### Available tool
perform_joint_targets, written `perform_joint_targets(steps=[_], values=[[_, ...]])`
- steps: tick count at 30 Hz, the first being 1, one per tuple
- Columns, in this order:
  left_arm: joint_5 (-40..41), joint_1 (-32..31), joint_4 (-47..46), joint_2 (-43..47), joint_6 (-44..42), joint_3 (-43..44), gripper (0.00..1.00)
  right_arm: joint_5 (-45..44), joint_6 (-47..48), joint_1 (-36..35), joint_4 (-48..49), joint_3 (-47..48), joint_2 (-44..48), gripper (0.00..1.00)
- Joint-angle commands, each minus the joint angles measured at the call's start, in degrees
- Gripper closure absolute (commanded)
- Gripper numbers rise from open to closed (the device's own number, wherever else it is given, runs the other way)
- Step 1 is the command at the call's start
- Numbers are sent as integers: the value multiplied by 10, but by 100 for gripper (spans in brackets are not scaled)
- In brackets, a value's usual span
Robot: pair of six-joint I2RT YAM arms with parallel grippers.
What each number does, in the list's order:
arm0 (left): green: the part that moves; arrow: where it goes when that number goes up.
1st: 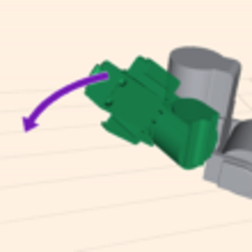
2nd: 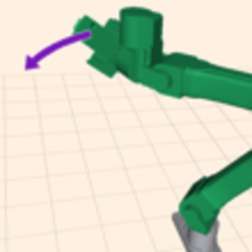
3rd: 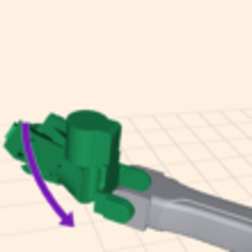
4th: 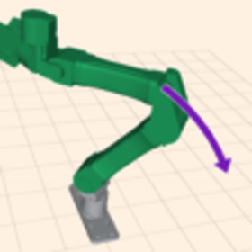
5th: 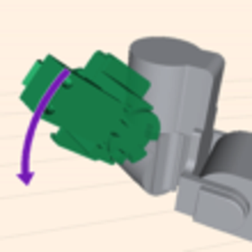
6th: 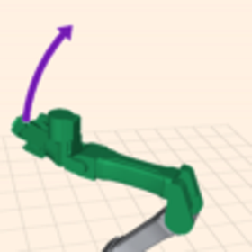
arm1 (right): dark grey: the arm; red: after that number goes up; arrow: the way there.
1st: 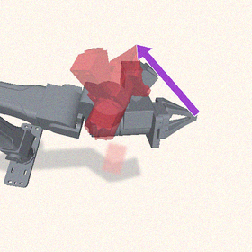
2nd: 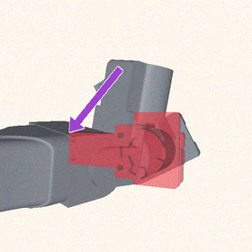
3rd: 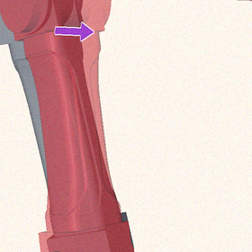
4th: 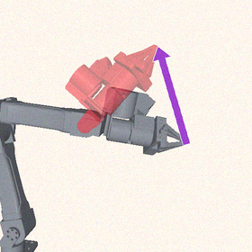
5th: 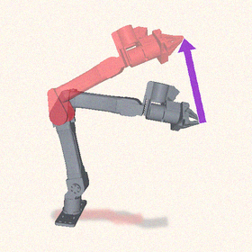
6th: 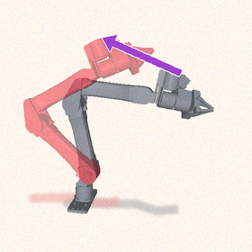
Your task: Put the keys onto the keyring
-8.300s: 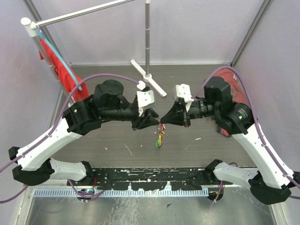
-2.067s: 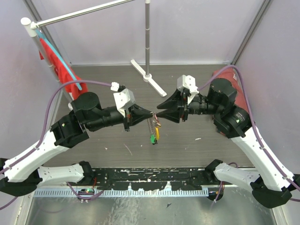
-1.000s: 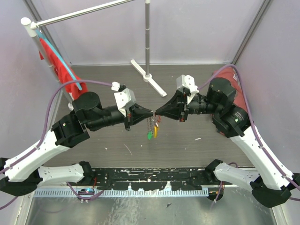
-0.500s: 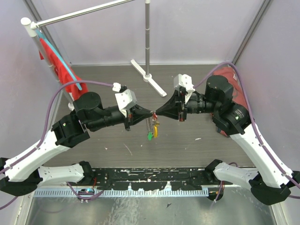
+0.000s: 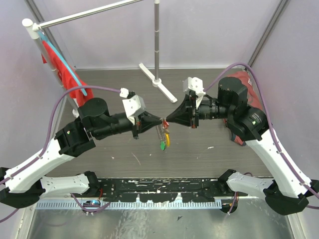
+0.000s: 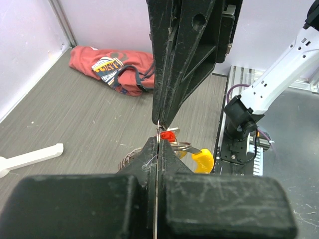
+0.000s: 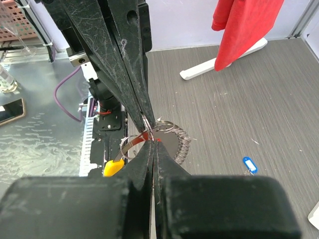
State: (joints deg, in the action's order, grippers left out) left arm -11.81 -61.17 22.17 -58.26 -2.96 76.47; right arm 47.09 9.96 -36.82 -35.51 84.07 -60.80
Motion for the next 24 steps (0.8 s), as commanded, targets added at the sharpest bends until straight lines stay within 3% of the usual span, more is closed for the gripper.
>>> perform_joint_targets(steps=[1,24], values=[[1,0,-19,18,-5,-4,100,-21,19,2,-38,39,-10,99],[1,-1,-20,20,-11,-1,100,-16,36,2,-109,61,-55,97]])
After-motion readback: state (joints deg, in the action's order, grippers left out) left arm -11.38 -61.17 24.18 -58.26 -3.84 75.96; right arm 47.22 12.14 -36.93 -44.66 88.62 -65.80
